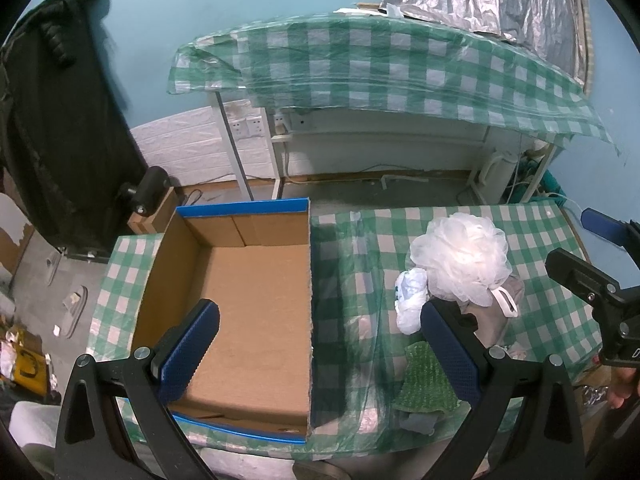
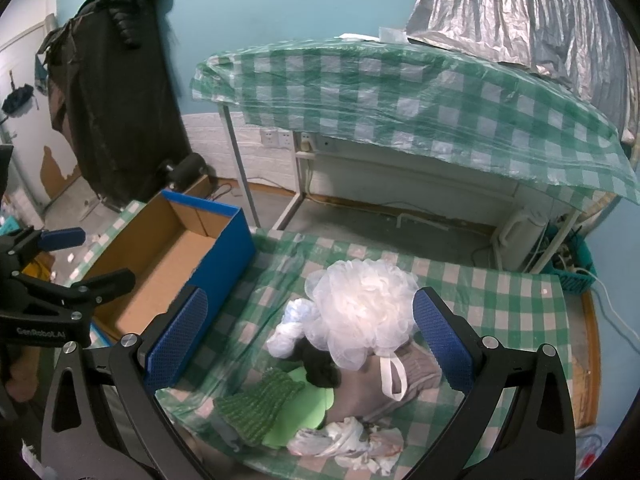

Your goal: Organize soft objects

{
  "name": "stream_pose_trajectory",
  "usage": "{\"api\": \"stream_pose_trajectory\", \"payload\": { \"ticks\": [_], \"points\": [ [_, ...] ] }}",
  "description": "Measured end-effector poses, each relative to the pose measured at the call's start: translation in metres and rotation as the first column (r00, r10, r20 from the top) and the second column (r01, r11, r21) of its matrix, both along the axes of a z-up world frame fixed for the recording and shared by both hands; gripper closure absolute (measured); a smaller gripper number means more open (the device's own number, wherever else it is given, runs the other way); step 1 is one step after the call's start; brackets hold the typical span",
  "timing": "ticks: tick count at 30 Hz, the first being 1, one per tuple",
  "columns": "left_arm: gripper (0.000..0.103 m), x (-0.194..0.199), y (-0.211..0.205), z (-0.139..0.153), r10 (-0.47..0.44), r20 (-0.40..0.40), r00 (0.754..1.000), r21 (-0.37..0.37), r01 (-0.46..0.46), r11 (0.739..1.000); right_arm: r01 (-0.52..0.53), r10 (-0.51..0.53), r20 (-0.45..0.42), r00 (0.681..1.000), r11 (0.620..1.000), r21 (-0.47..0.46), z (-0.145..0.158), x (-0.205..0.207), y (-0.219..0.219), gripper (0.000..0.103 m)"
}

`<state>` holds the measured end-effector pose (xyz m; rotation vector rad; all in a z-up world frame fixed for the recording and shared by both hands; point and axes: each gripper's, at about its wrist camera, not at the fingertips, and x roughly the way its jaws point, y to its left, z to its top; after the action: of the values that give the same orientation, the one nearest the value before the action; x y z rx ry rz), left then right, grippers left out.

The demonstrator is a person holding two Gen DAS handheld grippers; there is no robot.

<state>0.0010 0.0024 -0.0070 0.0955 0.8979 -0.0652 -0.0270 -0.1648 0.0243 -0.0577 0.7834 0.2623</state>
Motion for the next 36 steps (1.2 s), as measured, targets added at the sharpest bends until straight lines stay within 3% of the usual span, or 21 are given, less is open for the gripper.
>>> {"api": "stream_pose_trajectory", "payload": {
  "ticks": [22,36],
  "points": [
    [0.002,0.005,-0.004,-0.007,-0.008,-0.031,0.999,0.009,0.008,1.0,0.023,-0.023,-0.031,0.999,1.0,-0.012,-0.007,0.004,-0.009,0.001],
    [0.002,0.012,-0.034,-0.05,-0.064,-0.163,0.985,0.023,0.069,0.997,0.111,-0.121,-0.152,0.981,0.991,-0.073,-0.039,0.011,-0.048,0.001]
  ]
}}
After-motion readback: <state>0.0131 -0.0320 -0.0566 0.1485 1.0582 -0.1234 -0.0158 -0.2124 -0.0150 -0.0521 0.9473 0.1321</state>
